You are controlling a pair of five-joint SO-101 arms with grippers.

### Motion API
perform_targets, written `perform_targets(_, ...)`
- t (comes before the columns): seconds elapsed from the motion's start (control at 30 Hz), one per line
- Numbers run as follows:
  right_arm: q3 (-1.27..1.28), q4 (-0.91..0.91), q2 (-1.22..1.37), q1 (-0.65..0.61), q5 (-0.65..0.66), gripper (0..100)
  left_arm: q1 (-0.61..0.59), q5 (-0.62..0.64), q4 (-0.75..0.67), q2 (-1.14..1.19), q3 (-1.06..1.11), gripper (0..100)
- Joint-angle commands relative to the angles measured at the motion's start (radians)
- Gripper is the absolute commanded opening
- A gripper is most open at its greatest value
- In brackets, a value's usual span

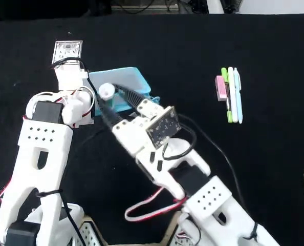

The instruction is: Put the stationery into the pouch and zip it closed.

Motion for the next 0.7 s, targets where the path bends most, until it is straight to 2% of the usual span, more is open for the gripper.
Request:
perform_targets(0.0, 0.018, -0.114, 0.031, 0.072, 0.0, 1.1, -0.005, 0.008, 0.02, 0.011, 0.039, 3)
perform_targets(0.3, 0.088, -0.083, 0.012, 0.091, 0.0, 1.1, -0.005, 0.008, 0.018, 0.012, 0.039, 3)
perform_targets(0.5, 0.065, 0.304, -0.165, 0.084, 0.0, 1.1, -0.005, 0.008, 0.017, 0.011, 0.039, 3)
perform_targets(0.67, 0.068, 0.445, -0.239, 0.083, 0.0, 1.1, -0.005, 0.008, 0.017, 0.011, 0.039, 3)
